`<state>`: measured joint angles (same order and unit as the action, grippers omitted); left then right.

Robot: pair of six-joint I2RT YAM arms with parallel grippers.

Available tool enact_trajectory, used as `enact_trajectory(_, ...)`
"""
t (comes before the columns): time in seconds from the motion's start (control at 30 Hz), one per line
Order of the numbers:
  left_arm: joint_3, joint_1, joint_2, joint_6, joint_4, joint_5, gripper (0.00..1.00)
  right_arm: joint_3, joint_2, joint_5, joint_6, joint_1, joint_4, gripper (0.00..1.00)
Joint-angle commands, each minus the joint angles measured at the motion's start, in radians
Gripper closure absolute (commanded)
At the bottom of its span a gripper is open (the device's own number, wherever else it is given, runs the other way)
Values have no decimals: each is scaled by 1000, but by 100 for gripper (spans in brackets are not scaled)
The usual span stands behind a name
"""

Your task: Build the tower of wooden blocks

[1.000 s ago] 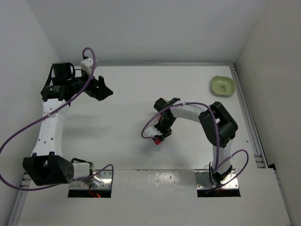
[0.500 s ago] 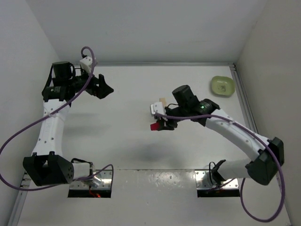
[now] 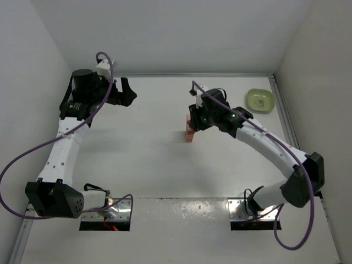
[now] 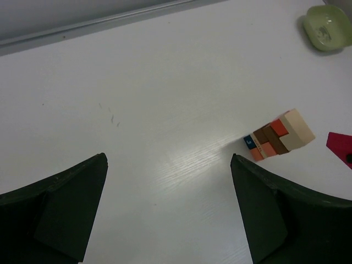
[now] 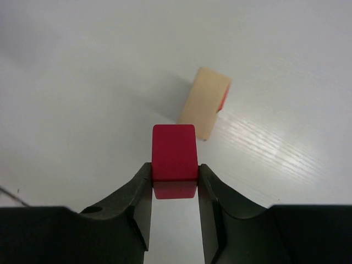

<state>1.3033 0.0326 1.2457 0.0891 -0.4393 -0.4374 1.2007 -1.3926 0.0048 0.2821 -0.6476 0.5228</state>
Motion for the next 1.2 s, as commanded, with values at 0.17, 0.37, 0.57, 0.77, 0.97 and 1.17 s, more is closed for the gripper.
enact_trajectory(0.17, 51, 4, 20, 60, 47, 91, 0, 200, -143, 231, 267, 39, 55, 100)
enact_trajectory(0.37, 51, 13, 31, 69, 47, 101, 0, 286, -217, 253, 357, 45, 143, 100)
enact_trajectory(0.57, 51, 13, 31, 80, 66, 120, 0, 330, -250, 270, 407, 28, 215, 100)
enact_trajectory(0.77, 33, 13, 31, 80, 77, 120, 0, 324, -266, 285, 404, 2, 207, 100)
enact_trajectory(0.97, 24, 13, 31, 80, 77, 120, 0, 341, -298, 297, 393, 0, 198, 100)
enact_trajectory(1.17, 24, 13, 31, 80, 86, 120, 0, 352, -316, 307, 388, 0, 195, 100)
